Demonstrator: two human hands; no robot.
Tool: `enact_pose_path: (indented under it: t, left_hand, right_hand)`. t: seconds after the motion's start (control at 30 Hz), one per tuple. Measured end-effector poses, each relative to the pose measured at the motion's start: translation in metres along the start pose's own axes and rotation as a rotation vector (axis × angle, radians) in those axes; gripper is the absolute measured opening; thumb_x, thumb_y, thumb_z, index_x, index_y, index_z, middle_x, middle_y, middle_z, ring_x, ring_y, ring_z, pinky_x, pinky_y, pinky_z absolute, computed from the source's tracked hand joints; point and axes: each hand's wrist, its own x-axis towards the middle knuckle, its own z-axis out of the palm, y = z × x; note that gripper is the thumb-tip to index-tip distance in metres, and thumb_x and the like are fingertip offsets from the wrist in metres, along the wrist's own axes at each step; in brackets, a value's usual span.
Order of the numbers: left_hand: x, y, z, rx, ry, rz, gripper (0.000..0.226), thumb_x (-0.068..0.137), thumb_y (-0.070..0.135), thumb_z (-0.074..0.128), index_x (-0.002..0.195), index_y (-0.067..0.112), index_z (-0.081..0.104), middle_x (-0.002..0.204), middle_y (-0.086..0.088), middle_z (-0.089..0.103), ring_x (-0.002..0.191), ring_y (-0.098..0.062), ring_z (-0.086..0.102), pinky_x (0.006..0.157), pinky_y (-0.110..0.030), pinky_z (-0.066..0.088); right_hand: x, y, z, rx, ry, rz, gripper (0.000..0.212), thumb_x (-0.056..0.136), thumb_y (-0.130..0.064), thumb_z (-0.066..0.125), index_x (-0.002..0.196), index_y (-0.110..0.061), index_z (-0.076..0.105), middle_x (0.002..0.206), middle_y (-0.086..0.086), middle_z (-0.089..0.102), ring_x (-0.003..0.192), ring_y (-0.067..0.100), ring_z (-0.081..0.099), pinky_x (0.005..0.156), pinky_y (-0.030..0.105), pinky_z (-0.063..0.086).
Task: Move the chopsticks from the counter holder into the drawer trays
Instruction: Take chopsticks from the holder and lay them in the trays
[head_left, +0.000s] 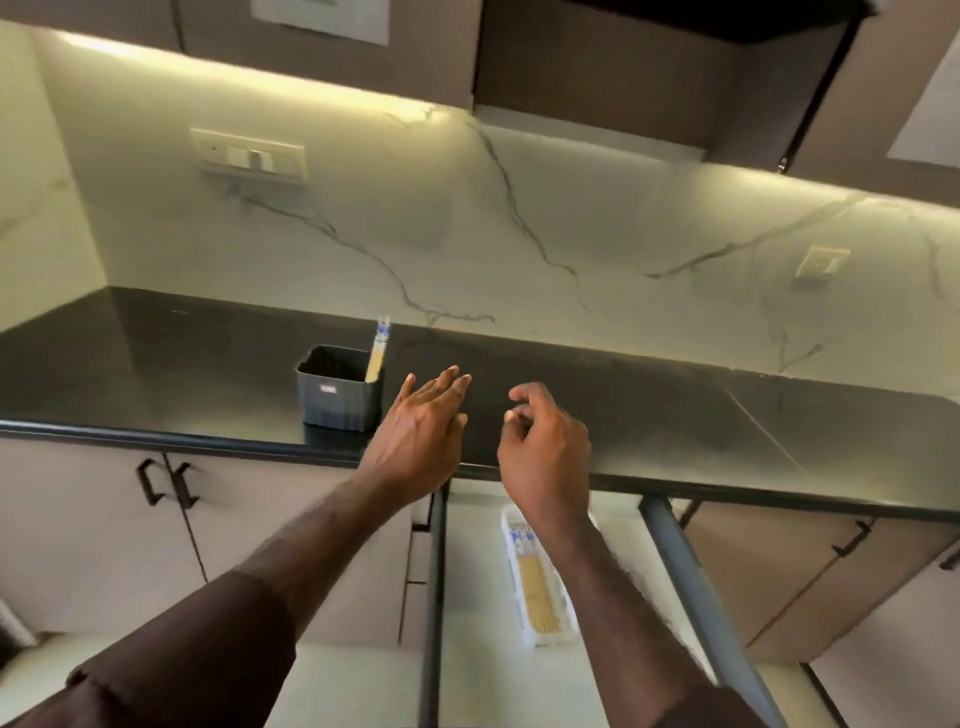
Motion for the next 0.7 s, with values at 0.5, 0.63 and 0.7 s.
enact_pose_path:
  t: [0.5, 0.63, 0.7]
  left_hand:
    - [0.028, -0.236, -0.091, 0.041, -0.077, -0.027, 0.053, 0.098, 0.013, 0.045, 0.149, 0.012, 0.029, 0.157, -0.007, 0.028, 0.145, -0.016, 0.022, 0.114, -0.029, -0.002]
    - [0.042, -0.267, -0.075, 0.012, -0.11, -0.042, 0.054, 0.097, 0.012, 0.047, 0.148, 0.012, 0.031, 0.155, -0.008, 0.031, 0.145, -0.017, 0.024, 0.114, -0.031, 0.001]
    - [0.048, -0.28, -0.062, -0.004, -0.151, -0.053, 0.054, 0.097, 0.013, 0.045, 0.148, 0.014, 0.029, 0.156, -0.007, 0.03, 0.145, -0.015, 0.023, 0.114, -0.03, 0.0]
  right_hand:
    - [0.043, -0.144, 0.199, 0.061, -0.107, 0.01, 0.026, 0.093, -0.016, 0.063, 0.119, -0.015, 0.063, 0.105, 0.0, 0.073, 0.089, 0.008, 0.07, 0.08, 0.025, 0.059]
    - [0.057, -0.139, 0.233, 0.032, -0.142, 0.031, 0.024, 0.09, -0.016, 0.066, 0.115, -0.016, 0.065, 0.104, -0.002, 0.073, 0.089, 0.006, 0.068, 0.08, 0.024, 0.059]
    - [0.066, -0.131, 0.251, 0.026, -0.155, 0.052, 0.022, 0.089, -0.017, 0.068, 0.111, -0.017, 0.066, 0.101, -0.003, 0.073, 0.086, 0.004, 0.067, 0.079, 0.021, 0.059]
